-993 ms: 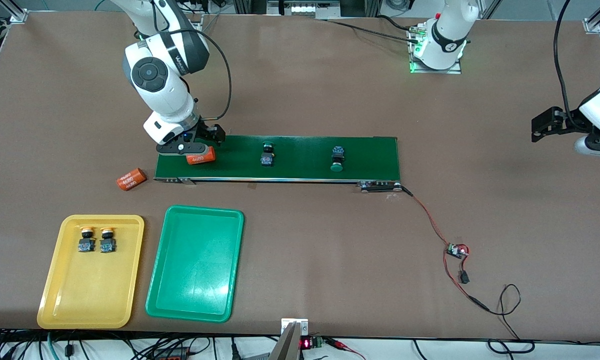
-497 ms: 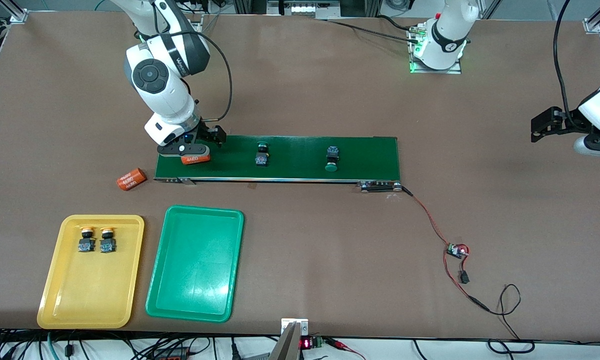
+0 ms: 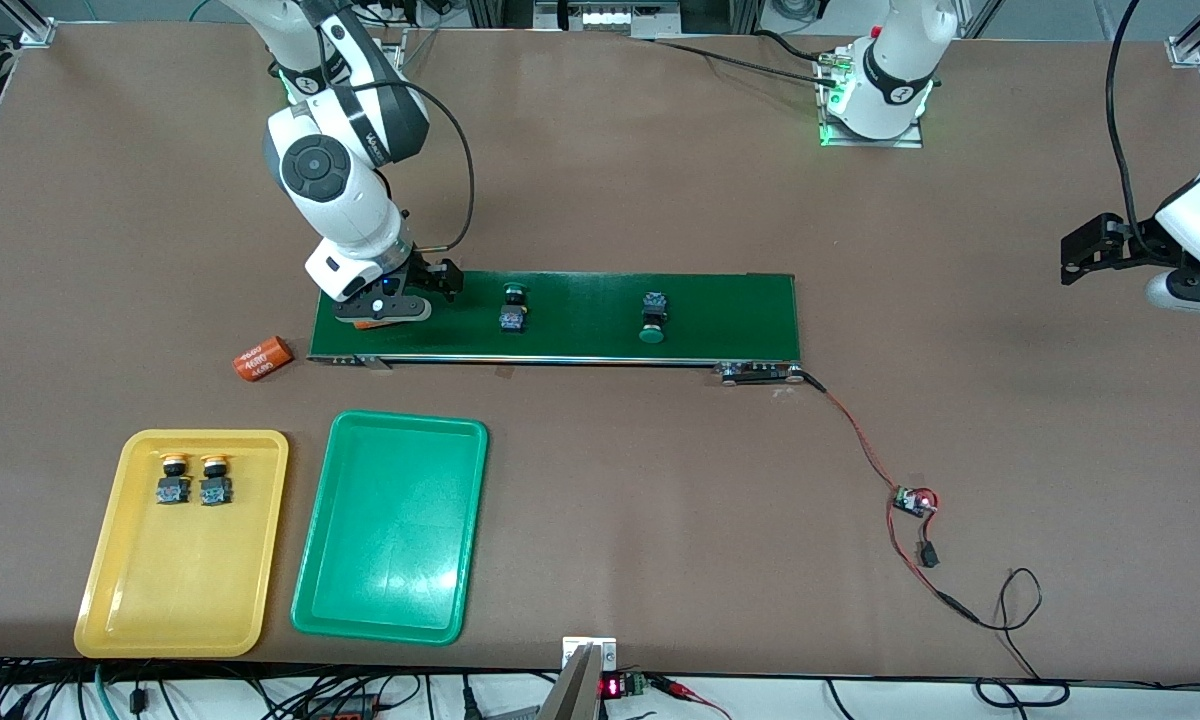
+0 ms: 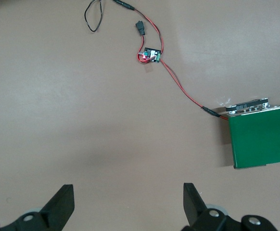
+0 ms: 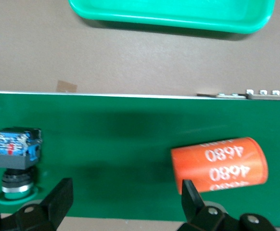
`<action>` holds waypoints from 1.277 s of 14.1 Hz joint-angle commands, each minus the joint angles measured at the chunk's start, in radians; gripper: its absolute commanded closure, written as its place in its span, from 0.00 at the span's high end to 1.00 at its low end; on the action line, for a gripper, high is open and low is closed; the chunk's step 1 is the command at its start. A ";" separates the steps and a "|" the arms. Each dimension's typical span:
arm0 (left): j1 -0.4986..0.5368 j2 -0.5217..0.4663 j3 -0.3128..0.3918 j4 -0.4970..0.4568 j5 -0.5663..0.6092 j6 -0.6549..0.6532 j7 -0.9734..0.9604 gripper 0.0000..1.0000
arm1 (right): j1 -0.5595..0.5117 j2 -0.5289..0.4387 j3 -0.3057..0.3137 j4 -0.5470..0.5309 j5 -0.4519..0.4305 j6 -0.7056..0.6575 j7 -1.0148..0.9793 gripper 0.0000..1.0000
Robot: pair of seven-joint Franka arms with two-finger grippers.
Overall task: Sort buttons by color to trays
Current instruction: 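Push the second orange cylinder off the conveyor end with the right gripper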
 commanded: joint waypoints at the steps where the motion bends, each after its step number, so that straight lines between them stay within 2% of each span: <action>1: 0.002 0.004 -0.009 0.018 0.027 -0.008 0.010 1.00 | 0.017 0.020 0.000 0.010 -0.018 0.028 0.024 1.00; 6: -0.001 0.003 -0.012 0.018 0.027 -0.017 0.007 1.00 | 0.037 0.056 0.000 0.011 -0.017 0.028 0.076 1.00; 18: -0.003 0.003 -0.012 0.020 0.025 -0.039 0.003 1.00 | 0.034 0.069 -0.002 0.028 -0.015 0.034 0.076 1.00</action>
